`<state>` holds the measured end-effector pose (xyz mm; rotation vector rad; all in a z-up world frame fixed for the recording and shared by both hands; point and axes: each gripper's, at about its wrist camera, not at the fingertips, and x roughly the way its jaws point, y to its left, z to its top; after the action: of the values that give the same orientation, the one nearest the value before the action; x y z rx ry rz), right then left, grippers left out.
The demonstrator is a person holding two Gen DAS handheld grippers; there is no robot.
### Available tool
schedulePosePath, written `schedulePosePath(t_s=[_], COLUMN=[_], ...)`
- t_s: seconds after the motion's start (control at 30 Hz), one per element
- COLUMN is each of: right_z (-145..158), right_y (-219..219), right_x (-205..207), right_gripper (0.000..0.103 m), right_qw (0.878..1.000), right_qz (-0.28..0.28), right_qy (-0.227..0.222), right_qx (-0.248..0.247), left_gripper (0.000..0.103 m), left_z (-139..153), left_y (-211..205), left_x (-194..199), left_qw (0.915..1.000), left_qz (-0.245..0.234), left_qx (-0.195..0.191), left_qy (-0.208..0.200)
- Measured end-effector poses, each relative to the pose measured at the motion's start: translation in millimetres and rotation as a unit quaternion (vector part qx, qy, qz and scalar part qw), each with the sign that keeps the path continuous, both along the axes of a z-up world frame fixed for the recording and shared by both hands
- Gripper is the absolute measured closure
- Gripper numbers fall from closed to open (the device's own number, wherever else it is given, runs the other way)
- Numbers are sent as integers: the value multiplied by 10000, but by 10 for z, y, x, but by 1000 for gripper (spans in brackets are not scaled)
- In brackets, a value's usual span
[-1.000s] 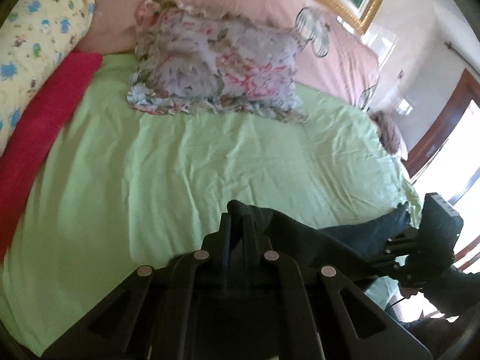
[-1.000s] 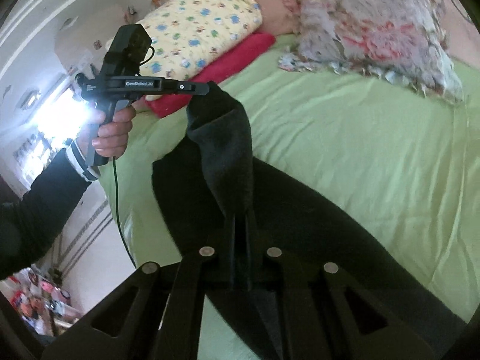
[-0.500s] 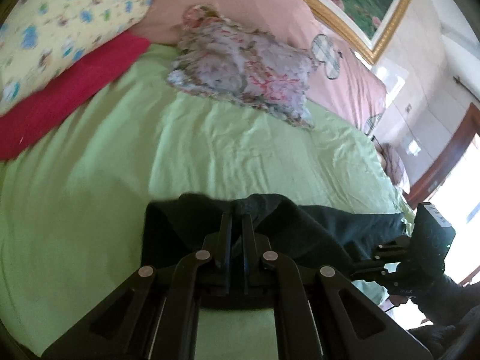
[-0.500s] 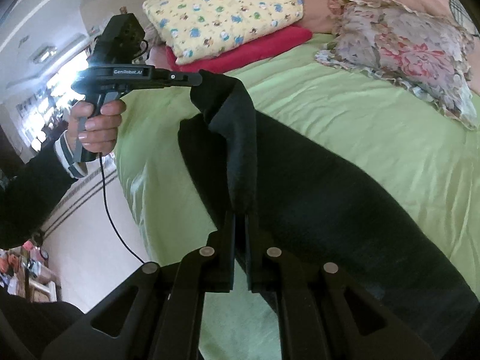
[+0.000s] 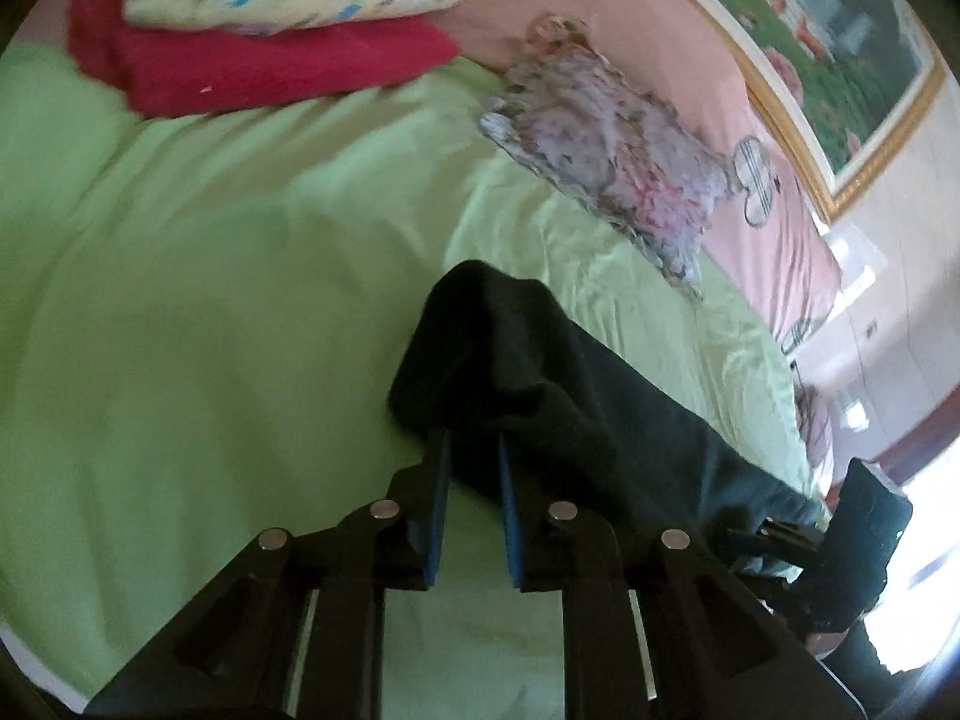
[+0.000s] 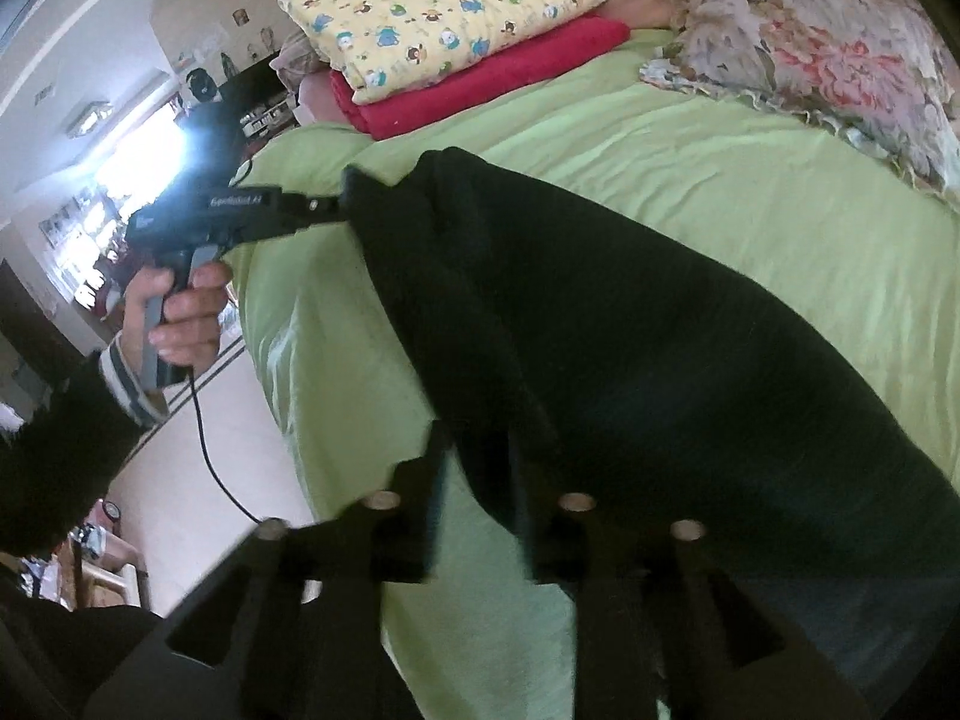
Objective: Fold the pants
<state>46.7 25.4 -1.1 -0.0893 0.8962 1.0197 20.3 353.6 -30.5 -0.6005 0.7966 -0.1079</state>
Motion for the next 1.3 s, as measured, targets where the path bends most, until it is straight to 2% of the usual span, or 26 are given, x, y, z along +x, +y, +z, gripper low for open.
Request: schedulePosePath(t_s=[0.07, 0.17, 0.33, 0.6, 0.83, 1.0, 1.13, 1.3], right_z=[27, 79, 178, 268, 300, 294, 147, -92], right_y=[-16, -35, -98, -246, -431, -536, -534, -339], right_x=[-23, -22, 11, 133, 455, 816, 1178, 1498], right_gripper=[55, 55, 55, 55, 55, 55, 55, 55], right_qw=[10000, 9998, 9992, 9974, 9930, 9876, 9812, 9805], right_qz=[-39, -87, -192, -478, -1079, -1413, -1616, -1548], right_qy=[-51, -72, -109, -63, 42, 321, 855, 1200], right_qx=[62, 161, 329, 531, 488, 607, 621, 129], left_gripper=[67, 57, 53, 46, 44, 44, 44, 44], left_z=[20, 78, 122, 67, -64, -134, -194, -228], left_y=[0, -40, -118, -266, -241, -217, -179, -151], left_x=[-80, -186, -246, -179, -61, 9, 67, 245], left_qw=[9999, 9994, 9985, 9984, 9974, 9975, 9976, 9982], left_qz=[107, 259, 322, 480, 554, 496, 443, 346], left_qx=[-133, -206, -428, -292, -344, -313, -310, -145], left_qy=[-21, -95, -115, 106, 315, 405, 441, 472])
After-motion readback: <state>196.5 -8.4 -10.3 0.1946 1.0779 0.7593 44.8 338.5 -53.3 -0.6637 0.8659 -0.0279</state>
